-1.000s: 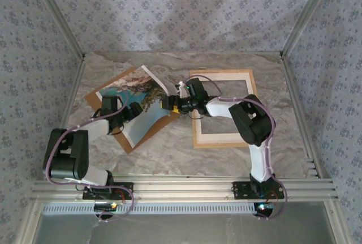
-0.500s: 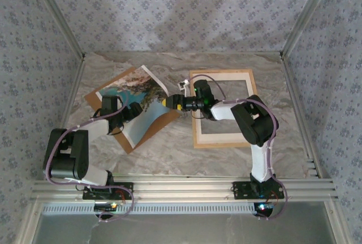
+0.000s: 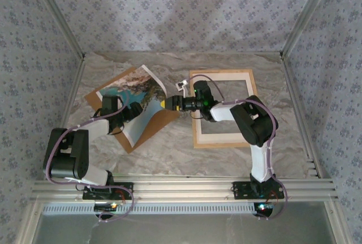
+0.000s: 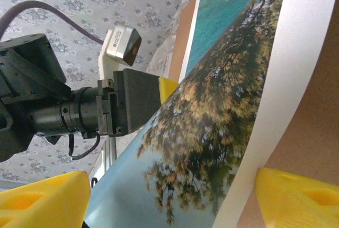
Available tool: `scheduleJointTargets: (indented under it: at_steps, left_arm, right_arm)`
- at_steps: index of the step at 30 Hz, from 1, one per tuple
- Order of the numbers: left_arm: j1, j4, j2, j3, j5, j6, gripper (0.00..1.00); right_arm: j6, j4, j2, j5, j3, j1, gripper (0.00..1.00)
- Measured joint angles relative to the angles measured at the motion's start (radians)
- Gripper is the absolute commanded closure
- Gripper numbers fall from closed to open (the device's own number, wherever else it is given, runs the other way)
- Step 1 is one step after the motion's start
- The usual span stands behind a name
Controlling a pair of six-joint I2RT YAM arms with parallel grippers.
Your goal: Put the photo into the frame
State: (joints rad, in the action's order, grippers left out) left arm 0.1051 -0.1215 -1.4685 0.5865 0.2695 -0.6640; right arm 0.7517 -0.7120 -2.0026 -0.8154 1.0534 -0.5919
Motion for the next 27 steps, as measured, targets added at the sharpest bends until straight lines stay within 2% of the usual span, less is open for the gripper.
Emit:
scheduleJointTargets:
  at_steps: [7, 15, 27]
  left_arm:
    - [0.006, -0.004, -0.002, 0.000, 0.000, 0.000, 0.08]
    - [0.015, -0.013, -0.006, 0.002, 0.002, 0.000, 0.08]
    - [0.026, 0.008, 0.000, 0.008, 0.005, 0.000, 0.08]
  right_arm:
    - [0.010, 0.089, -0.002, 0.034, 0.072, -0.020, 0.12]
    - [-0.010, 0.308, -0.041, 0.109, 0.231, -0.051, 0.18]
    - [-0.012, 0.518, -0.081, 0.151, 0.312, -0.037, 0.52]
